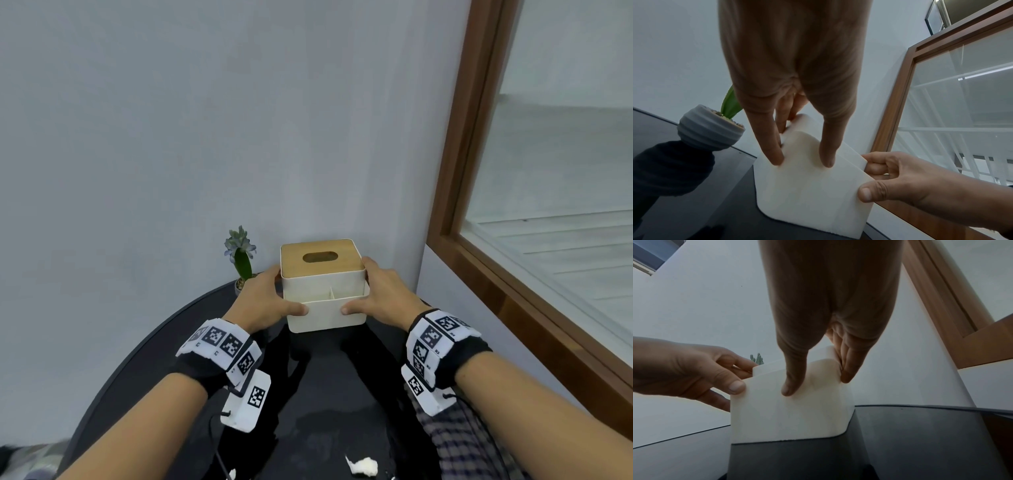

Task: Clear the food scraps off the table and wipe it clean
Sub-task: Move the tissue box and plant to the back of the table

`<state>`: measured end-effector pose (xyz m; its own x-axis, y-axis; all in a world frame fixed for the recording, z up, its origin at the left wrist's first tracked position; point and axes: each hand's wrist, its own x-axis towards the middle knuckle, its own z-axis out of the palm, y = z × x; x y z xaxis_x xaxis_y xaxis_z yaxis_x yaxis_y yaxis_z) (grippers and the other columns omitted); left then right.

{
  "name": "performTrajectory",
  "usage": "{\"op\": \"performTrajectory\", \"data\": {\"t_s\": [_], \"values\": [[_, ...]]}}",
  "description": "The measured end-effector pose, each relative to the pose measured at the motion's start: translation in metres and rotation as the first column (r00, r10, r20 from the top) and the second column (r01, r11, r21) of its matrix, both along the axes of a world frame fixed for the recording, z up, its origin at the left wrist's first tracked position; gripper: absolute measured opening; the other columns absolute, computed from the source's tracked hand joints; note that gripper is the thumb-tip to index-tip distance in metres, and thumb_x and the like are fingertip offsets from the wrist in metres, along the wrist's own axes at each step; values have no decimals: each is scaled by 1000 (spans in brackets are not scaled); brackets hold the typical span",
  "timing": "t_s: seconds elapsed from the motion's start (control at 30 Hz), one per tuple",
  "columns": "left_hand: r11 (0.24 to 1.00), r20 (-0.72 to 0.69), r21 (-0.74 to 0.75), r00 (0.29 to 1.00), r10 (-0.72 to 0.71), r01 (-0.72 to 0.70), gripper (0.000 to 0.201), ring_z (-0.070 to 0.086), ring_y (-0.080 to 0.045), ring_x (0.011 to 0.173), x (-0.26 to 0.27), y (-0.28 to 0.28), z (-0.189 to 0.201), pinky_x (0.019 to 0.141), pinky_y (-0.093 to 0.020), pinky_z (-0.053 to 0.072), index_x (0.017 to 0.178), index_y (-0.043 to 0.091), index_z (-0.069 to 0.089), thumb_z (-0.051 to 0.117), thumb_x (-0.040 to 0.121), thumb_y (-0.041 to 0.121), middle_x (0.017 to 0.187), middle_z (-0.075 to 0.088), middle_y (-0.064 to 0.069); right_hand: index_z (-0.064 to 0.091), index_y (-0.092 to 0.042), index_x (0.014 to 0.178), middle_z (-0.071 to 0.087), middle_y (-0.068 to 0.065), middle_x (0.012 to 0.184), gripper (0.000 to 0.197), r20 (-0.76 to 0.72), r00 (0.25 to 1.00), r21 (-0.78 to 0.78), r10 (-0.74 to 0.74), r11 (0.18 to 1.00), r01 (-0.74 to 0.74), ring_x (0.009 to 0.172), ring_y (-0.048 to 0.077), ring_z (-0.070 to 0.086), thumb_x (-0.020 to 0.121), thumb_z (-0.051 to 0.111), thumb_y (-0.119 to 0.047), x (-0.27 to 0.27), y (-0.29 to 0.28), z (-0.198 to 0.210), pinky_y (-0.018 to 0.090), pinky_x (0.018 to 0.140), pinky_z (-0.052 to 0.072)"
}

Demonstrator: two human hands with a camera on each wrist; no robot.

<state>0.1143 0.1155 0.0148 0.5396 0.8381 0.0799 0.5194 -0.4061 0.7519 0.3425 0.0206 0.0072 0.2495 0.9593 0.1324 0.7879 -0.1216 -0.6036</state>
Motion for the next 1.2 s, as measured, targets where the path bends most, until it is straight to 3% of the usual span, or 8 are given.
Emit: {"op": "performTrajectory", "data": {"t_s": [0.13,0.3,0.43,0.73,0.97,1.1,1.2], "values": [[1000,-2,-5,1000,7,-7,78,66,-8,99,0,6,-2,76,-19,48,128,29,51,90,60,32,116,64,13,39,-20,127,59,2,112,84,0,1000,-6,9,1000,-9,98,20,59,62,86,-43,3,6,0,31,83,52],[1000,-37,-3,999,4,-4,73,67,-10,99,1,11,-3,83,-24,51,126,26,56,89,62,32,114,68,10,38,-19,129,59,4,115,85,-5,1000,-25,12,1000,-13,99,21,58,62,86,-42,4,12,0,31,83,51],[1000,-74,10,997,-4,5,69,66,-9,98,1,13,-3,81,-22,48,126,25,57,88,64,33,113,69,9,37,-20,131,56,7,119,89,9,1000,-47,4,999,-4,104,24,58,60,86,-44,4,15,1,35,87,51],[1000,-96,-1,995,18,-19,68,67,-13,100,1,13,-4,91,-31,52,122,22,58,88,63,34,114,69,7,38,-19,130,57,6,117,85,12,1000,-55,-8,998,9,103,24,59,63,85,-41,1,13,2,38,89,53],[999,-78,-32,996,39,-42,61,68,-10,96,-5,0,1,72,-14,44,119,23,53,87,69,25,113,65,9,42,-16,128,58,9,119,70,41,999,-77,-11,997,14,95,24,61,73,78,-41,-2,-2,7,34,81,53],[998,-110,-25,993,54,-57,74,67,-11,98,-10,-8,5,87,-26,49,129,18,51,88,67,33,123,63,6,43,-14,131,59,10,125,69,54,998,-82,-13,996,18,107,26,61,76,77,-38,-6,-15,14,36,89,51],[997,-148,2,986,75,-76,85,62,-13,106,-16,-16,9,96,-33,48,137,16,47,86,66,44,133,55,4,44,-15,132,61,10,123,67,75,997,-69,-10,997,15,104,25,61,78,76,-38,-11,-27,21,31,83,49]]}}
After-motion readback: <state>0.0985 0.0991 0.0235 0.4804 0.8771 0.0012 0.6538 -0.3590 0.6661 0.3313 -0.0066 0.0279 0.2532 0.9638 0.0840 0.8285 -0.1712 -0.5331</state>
